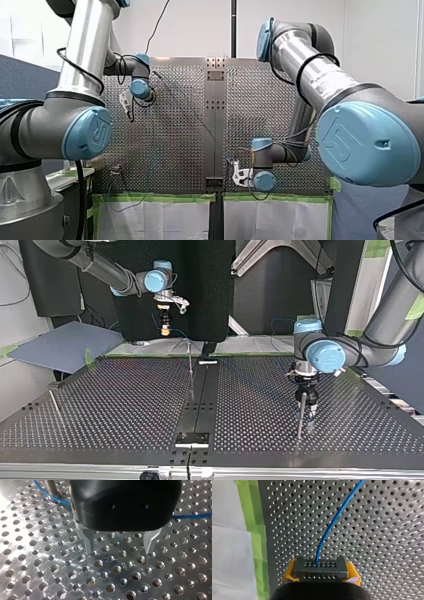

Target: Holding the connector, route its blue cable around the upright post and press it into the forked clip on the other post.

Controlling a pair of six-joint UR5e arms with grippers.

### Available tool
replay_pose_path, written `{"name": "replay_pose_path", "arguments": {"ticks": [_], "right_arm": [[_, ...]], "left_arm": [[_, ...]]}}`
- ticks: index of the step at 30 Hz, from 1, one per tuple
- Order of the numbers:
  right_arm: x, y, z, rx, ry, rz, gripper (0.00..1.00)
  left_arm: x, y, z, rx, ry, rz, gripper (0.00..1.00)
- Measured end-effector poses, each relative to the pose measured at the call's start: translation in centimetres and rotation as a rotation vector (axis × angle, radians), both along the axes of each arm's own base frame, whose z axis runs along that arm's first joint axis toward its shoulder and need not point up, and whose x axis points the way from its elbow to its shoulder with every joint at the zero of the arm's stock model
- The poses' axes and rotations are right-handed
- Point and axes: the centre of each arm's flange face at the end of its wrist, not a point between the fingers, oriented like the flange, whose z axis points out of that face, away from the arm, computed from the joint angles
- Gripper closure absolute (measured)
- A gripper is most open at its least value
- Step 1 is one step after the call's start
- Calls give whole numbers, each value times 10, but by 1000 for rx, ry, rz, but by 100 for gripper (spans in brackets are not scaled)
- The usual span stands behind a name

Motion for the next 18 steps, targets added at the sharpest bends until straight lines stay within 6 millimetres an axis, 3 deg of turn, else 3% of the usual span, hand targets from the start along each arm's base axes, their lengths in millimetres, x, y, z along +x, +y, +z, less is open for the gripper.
{"name": "replay_pose_path", "arguments": {"ticks": [14,18], "right_arm": [[-12,0,-61,35,6,54,100],[-13,4,-71,44,7,64,100]], "left_arm": [[0,0,0,0,3,1,0],[0,0,0,0,3,1,0]]}}
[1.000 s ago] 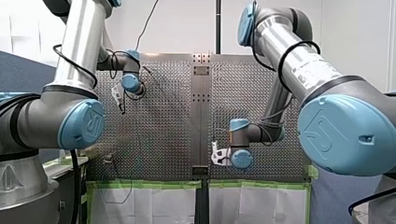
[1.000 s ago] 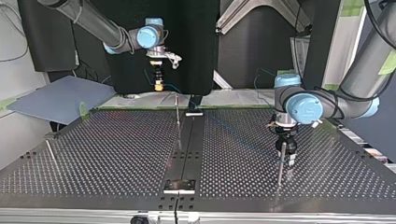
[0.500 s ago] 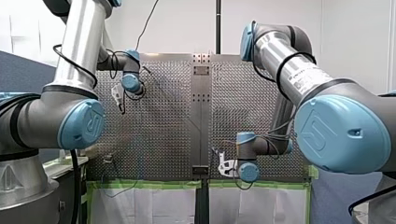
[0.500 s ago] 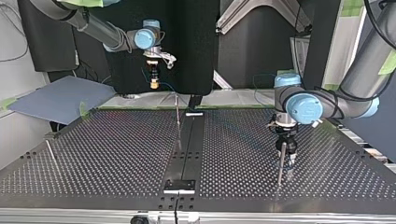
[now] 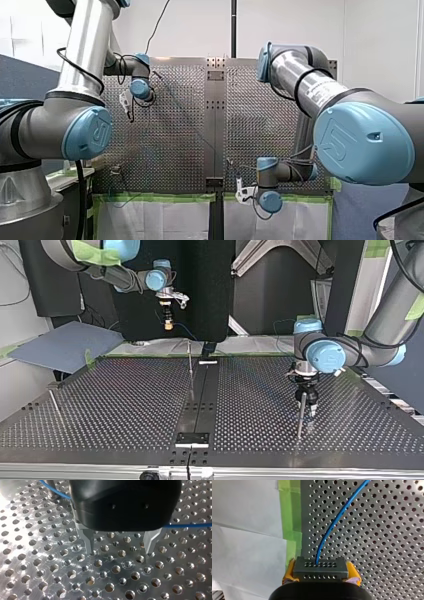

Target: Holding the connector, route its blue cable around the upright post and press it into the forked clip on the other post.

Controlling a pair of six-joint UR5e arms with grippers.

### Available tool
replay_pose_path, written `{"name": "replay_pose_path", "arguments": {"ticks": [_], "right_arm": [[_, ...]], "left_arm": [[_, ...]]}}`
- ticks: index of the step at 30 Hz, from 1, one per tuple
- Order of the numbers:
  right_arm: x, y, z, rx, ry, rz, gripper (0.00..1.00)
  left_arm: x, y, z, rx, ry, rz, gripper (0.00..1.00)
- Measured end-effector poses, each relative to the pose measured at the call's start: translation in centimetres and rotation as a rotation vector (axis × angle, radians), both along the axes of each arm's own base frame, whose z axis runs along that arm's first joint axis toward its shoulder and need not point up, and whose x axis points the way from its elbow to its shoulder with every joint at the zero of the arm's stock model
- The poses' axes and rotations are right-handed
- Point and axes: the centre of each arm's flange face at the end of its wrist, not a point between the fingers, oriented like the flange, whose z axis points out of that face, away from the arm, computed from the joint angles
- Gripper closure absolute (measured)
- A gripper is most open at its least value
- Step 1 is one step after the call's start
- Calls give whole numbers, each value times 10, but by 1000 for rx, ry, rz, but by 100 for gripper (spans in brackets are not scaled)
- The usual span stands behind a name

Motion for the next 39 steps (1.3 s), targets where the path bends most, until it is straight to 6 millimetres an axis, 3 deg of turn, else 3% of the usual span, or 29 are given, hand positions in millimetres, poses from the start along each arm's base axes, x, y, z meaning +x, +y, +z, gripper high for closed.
{"name": "replay_pose_path", "arguments": {"ticks": [10,29,39], "right_arm": [[-1,0,5,-7,12,0,100],[1,-23,86,-121,-68,-16,100],[-1,-17,87,-127,-65,-13,100]], "left_arm": [[0,1,0,2,4,9,0],[-4,4,-3,7,35,44,0],[-7,2,-4,15,45,69,0]]}}
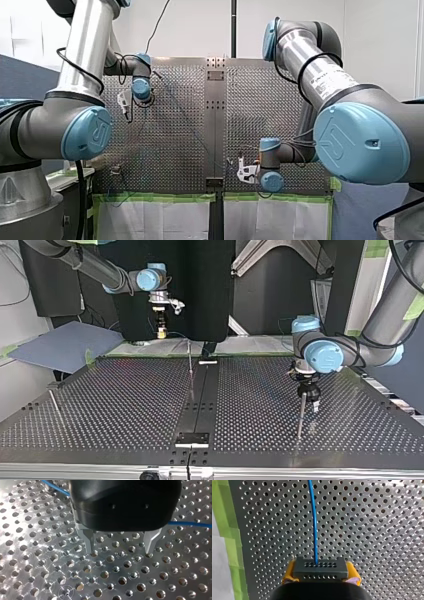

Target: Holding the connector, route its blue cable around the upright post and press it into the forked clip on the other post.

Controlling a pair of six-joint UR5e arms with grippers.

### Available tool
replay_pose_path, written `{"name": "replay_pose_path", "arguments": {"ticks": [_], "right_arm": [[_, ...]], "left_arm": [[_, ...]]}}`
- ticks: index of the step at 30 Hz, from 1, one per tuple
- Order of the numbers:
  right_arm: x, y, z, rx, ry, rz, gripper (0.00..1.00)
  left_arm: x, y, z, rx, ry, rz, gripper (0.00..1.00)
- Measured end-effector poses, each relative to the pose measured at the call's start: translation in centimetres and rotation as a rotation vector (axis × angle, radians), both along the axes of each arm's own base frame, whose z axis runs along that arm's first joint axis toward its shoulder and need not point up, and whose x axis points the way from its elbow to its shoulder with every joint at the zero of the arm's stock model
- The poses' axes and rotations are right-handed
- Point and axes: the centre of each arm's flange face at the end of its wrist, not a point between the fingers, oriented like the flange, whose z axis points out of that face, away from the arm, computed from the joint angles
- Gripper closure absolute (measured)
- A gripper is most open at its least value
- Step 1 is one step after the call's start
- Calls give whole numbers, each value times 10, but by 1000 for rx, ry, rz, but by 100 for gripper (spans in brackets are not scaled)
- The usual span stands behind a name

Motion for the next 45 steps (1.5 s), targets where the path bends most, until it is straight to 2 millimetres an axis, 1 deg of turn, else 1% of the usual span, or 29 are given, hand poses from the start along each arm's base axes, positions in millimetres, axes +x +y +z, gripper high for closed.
{"name": "replay_pose_path", "arguments": {"ticks": [7,11,20,33,45], "right_arm": [[-2,12,-6,17,17,5,100],[-3,22,-10,29,31,8,100],[3,39,-13,20,40,34,100],[4,41,-12,8,23,19,100],[4,40,-11,-2,17,18,100]], "left_arm": [[-1,0,-1,6,8,5,0],[-1,0,-1,7,9,5,0],[-2,0,-2,11,22,4,0],[-5,-2,-3,19,36,13,0],[-6,3,-5,-64,30,18,0]]}}
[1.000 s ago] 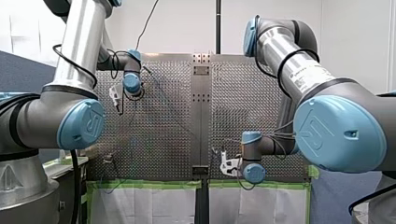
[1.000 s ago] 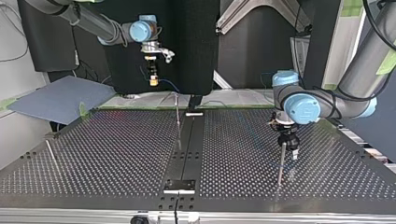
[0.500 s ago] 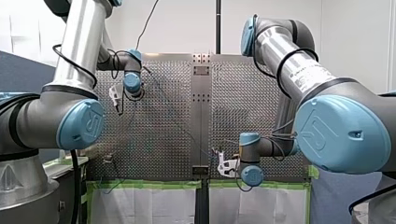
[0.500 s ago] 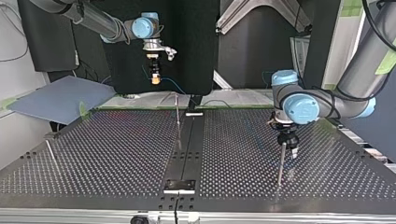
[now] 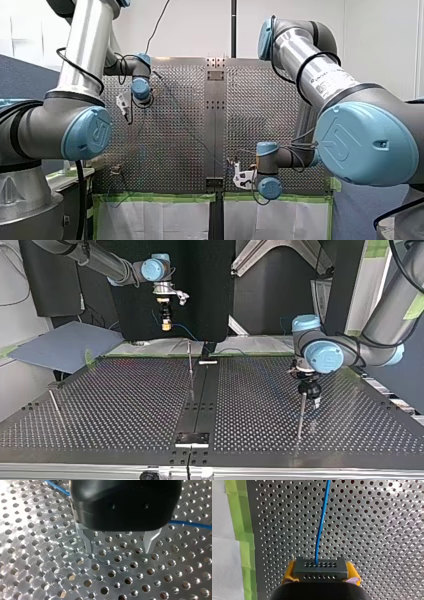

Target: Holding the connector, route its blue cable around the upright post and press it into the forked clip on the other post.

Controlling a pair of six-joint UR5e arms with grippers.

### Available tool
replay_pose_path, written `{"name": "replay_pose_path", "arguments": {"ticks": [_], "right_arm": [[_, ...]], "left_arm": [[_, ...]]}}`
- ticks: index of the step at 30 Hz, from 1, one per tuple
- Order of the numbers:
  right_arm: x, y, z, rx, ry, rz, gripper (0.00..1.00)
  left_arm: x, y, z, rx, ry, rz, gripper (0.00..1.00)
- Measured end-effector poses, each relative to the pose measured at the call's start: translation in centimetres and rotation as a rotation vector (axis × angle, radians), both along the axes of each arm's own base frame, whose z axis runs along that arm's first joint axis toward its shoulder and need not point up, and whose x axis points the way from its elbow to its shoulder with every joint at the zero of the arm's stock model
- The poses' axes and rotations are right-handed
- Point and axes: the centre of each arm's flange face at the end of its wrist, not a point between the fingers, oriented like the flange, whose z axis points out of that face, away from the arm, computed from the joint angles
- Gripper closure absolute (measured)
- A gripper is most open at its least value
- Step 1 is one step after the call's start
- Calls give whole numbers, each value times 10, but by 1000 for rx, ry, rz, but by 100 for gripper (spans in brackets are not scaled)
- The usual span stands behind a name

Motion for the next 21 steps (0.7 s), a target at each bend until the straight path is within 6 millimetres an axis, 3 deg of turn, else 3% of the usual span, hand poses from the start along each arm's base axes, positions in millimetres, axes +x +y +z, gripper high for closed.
{"name": "replay_pose_path", "arguments": {"ticks": [6,14,21], "right_arm": [[0,-1,0,-5,-3,0,100],[1,-1,1,-7,-4,1,100],[0,0,0,-6,-4,2,100]], "left_arm": [[-6,4,1,-49,-21,-21,0],[-16,10,18,-117,-107,-63,0],[-18,11,13,-176,-146,-110,0]]}}
